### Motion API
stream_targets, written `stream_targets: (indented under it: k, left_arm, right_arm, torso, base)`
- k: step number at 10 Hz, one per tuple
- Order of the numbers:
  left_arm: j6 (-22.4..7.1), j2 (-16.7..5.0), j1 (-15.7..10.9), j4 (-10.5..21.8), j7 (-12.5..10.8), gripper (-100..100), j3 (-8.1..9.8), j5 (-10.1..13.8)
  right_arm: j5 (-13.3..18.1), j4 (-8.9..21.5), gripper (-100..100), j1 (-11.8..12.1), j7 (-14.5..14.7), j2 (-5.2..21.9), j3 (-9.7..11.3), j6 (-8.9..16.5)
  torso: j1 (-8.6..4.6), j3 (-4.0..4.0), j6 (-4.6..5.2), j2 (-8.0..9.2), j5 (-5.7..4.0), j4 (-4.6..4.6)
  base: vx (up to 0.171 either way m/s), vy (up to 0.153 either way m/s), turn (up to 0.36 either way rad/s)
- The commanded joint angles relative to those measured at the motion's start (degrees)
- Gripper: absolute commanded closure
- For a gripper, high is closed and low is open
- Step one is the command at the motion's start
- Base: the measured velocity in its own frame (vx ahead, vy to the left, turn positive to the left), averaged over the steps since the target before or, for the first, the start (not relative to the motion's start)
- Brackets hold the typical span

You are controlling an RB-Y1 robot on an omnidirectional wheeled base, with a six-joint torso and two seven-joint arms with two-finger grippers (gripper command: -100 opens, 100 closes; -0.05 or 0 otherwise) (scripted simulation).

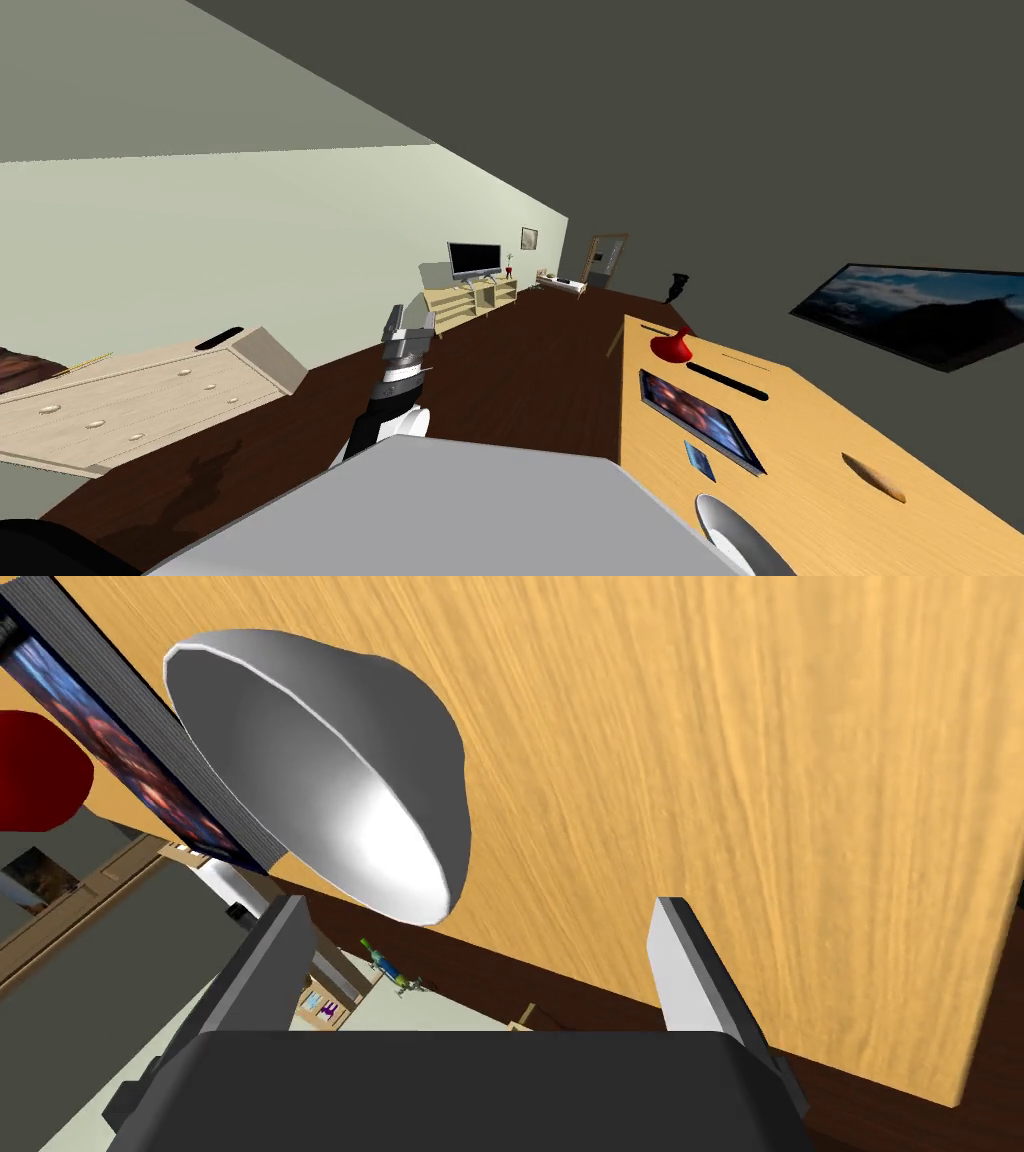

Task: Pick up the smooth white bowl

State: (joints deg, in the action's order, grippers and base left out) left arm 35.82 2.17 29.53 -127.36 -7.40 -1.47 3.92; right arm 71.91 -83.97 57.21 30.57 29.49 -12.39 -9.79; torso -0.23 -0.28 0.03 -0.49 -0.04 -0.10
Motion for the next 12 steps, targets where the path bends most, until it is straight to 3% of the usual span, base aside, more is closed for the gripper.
stream_targets:
  k: [1, 6, 8, 9, 10, 12]
  left_arm:
    - [0.00, 0.00, 0.00, 0.00, 0.00, 0, 0.00, 0.00]
    - [0.00, 0.00, 0.00, 0.00, 0.00, 0, 0.00, 0.00]
    - [0.00, 0.01, 0.00, 0.00, 0.00, 0, 0.00, 0.00]
    - [0.00, 0.01, 0.00, 0.00, 0.00, 0, 0.00, 0.00]
    - [0.00, 0.01, 0.00, 0.00, 0.00, 0, 0.00, 0.00]
    - [0.00, 0.01, -0.01, 0.00, 0.00, 0, 0.00, 0.00]
  right_arm:
    - [1.07, 1.44, -100, -0.18, 1.76, -0.72, -0.40, -0.35]
    - [6.95, 6.34, -100, 1.18, 5.48, 0.48, 2.74, 0.23]
    - [7.09, 5.67, -100, 1.62, 4.77, 0.63, 3.28, 0.67]
    - [7.15, 5.78, 0, 1.59, 4.79, 0.62, 3.36, 0.67]
    - [6.96, 7.38, -100, -0.06, 5.21, 0.07, 4.15, 1.45]
    - [6.75, 9.40, -100, -2.12, 5.73, -0.63, 5.14, 2.42]
  torso:
    - [0.00, 0.00, 0.00, 0.00, 0.00, 0.00]
    - [-0.02, 0.03, 0.02, 0.05, -0.02, 0.02]
    - [0.24, 0.14, 0.07, 0.25, 0.03, 0.05]
    - [0.32, 0.20, 0.06, 0.36, 0.06, 0.08]
    - [0.34, 0.23, 0.07, 0.41, 0.06, 0.09]
    - [0.33, 0.28, 0.05, 0.50, 0.05, 0.11]
  base:
    - [0.075, -0.063, 0.079]
    - [0.091, -0.066, 0.145]
    - [0.018, -0.005, -0.004]
    - [0.000, 0.000, 0.000]
    - [-0.013, 0.000, 0.045]
    - [-0.021, 0.001, 0.070]
